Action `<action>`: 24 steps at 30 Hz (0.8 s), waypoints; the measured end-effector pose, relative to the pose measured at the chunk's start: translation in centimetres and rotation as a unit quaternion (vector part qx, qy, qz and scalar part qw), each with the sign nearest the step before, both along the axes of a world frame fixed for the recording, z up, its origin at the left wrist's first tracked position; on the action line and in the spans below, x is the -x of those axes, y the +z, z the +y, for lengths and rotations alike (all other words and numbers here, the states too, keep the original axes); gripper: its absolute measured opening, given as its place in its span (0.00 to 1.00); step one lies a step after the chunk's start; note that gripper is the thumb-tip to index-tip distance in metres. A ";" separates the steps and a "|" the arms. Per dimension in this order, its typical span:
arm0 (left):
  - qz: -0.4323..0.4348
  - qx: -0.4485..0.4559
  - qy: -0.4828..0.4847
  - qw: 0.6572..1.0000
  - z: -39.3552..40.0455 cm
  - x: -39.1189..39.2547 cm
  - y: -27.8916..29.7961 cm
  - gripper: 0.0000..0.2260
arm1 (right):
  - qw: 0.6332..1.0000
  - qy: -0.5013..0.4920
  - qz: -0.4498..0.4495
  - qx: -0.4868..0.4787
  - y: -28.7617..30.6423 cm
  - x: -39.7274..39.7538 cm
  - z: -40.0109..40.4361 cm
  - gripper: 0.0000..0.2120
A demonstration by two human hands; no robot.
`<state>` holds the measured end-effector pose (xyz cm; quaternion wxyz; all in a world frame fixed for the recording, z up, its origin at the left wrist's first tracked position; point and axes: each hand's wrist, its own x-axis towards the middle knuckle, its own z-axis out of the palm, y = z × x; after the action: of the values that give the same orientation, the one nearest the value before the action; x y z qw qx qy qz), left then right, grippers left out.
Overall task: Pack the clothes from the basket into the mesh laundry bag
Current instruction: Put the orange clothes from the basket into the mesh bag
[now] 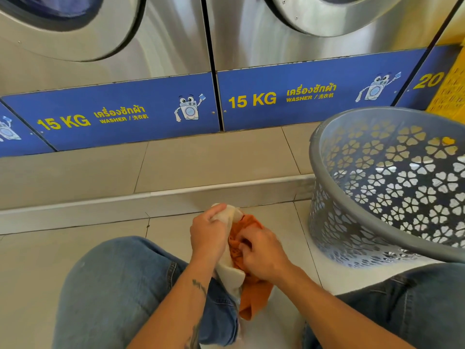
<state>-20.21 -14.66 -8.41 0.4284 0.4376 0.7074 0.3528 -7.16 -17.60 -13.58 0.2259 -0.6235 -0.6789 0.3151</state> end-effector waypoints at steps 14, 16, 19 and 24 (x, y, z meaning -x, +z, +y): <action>0.107 -0.079 -0.066 0.989 0.3 0.8 -1.2 0.22 | 0.991 0.040 0.001 0.131 -1.1 -0.5 0.4 0.30; 0.114 -0.075 -0.052 0.989 0.5 0.8 -1.3 0.23 | 0.995 0.003 -0.009 0.098 -0.3 -0.5 0.3 0.33; 0.113 -0.075 -0.051 0.989 0.6 0.8 -1.2 0.23 | 0.997 -0.005 -0.032 0.076 1.7 -0.2 0.3 0.30; 0.173 -0.080 -0.156 0.969 0.2 1.1 -1.4 0.22 | 0.960 0.143 -0.108 0.214 3.1 -1.6 1.2 0.38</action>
<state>-21.28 -14.48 -9.83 0.3126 0.6299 0.6633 0.2561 -5.55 -16.42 -10.44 -0.0347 -0.5839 -0.6982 0.4128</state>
